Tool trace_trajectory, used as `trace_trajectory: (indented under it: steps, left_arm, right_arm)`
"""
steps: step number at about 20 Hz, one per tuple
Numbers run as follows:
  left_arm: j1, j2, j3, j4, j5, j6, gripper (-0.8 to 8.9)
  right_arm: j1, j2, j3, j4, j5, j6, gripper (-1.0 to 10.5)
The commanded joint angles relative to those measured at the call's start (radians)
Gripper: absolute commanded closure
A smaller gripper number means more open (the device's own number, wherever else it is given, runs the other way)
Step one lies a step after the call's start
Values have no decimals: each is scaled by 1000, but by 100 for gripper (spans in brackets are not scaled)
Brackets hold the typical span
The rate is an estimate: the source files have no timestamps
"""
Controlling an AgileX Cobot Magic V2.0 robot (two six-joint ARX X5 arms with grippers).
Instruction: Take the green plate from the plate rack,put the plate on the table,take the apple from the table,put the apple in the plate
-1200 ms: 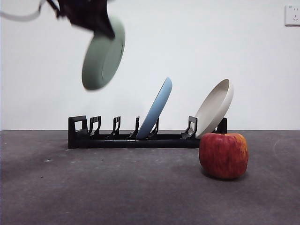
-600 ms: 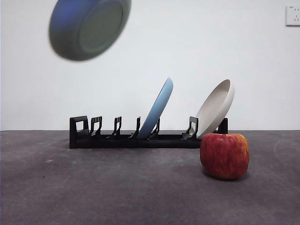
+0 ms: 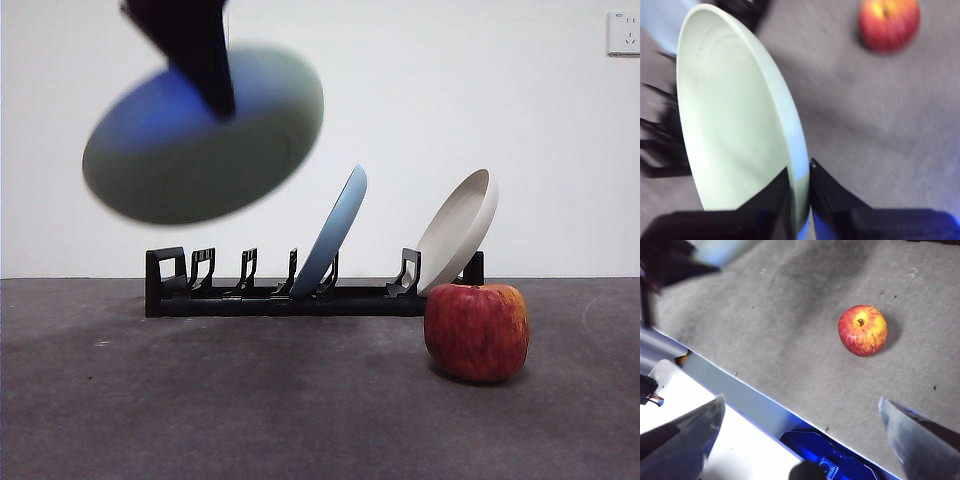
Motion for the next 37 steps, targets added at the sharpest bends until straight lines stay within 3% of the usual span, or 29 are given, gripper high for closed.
trace_trajectory:
  steps: [1,6,10,13,19,21,23,28,32,35,37]
  left_arm:
    - [-47,13,-135,131,-56,19,819]
    - [-143,110,-322,342,-155,83,819]
    - [-214,242,-347,465,-259,120,819]
    - [-248,315,-347,514,-264,118,819]
    - [-258,367,-347,498,-203,92,786]
    - [-258,367,-347,499,-198,81,632]
    - [-258,367,-346,499,-201,81,552]
    - [-259,333,-311,468,-294,80,552]
    - [-262,213,-217,346,-299,1,553]
    - [-262,93,-114,219,-251,-97,553]
    - [-261,28,-54,164,-119,-114,553]
  right_arm:
    - [2,0,2,6,-2,6,231]
    - [2,0,2,6,-3,6,231]
    - [2,0,2,6,-2,6,231]
    - [2,0,2,6,-2,6,231]
    - [2,0,2,6,-2,6,231]
    - [2,0,2,6,-2,6,231]
    - [2,0,2,6,-2,6,231]
    - [2,2,2,7,-2,6,230]
    - [2,34,2,19,-2,6,230]
    - [2,77,2,67,-1,6,230]
    - [3,122,2,111,-2,8,230]
